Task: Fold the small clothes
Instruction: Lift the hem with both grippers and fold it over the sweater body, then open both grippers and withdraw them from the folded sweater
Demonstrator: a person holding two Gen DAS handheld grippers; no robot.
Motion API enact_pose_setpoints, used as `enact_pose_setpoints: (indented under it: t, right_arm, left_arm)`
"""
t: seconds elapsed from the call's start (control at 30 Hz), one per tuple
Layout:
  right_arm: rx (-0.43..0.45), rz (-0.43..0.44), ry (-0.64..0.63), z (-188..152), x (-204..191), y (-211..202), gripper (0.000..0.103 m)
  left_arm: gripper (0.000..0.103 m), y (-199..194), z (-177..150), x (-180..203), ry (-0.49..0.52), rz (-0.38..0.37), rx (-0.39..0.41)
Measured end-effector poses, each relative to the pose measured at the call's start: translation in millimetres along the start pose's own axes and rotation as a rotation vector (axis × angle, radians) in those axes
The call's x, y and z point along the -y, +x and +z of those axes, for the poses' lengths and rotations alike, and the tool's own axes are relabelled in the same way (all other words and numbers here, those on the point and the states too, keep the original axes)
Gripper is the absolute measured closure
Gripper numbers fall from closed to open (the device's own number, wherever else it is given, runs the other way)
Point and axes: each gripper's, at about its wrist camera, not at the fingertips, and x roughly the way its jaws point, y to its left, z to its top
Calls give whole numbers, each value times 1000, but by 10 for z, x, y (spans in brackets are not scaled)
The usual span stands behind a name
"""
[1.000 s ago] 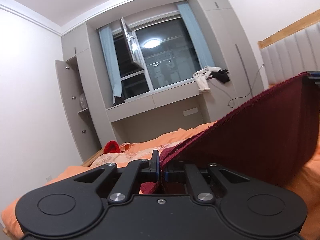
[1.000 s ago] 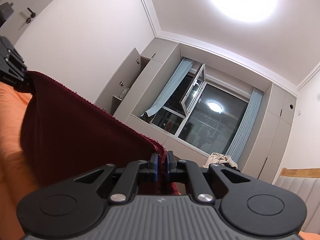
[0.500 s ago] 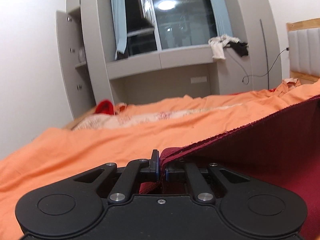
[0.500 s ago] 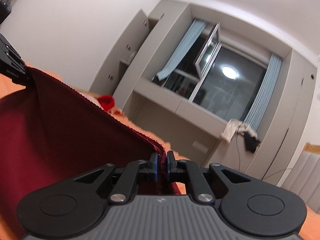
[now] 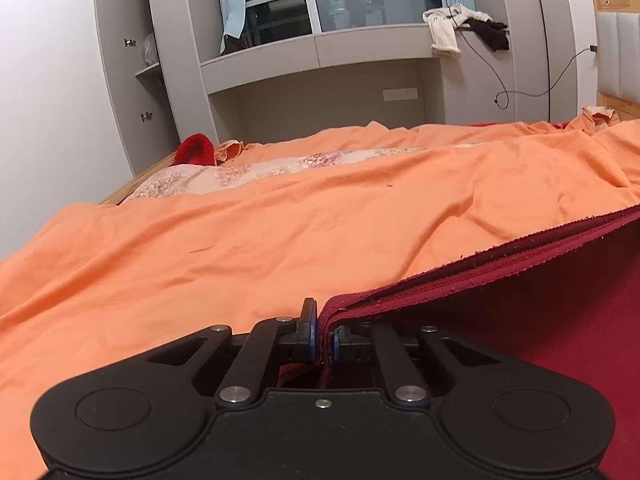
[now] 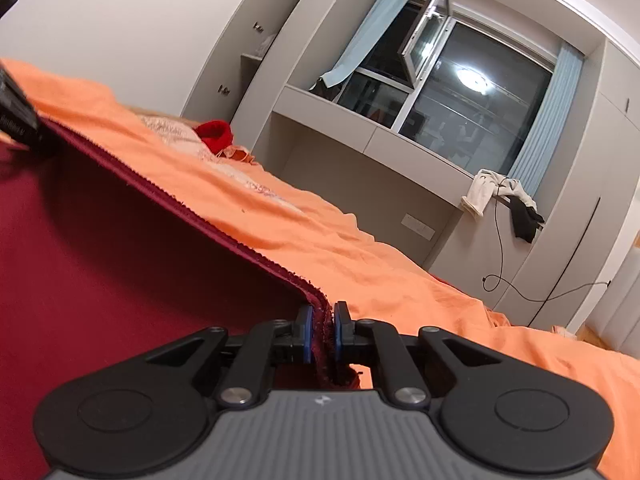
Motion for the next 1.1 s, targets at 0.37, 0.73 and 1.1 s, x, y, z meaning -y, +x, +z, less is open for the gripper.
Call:
enact_pose_setpoints:
  t: [0.37, 0.73, 1.1]
  right_arm:
    - [-40, 5, 8, -19, 12, 216, 84]
    - [-40, -10, 59, 8, 163, 226, 31]
    - [-72, -69, 47, 5, 189, 250, 0]
  left_arm:
    - [85, 255, -123, 37, -5, 5, -93]
    - [64, 285, -137, -15, -43, 21, -119]
    - [30, 307, -160, -154, -122, 51, -146]
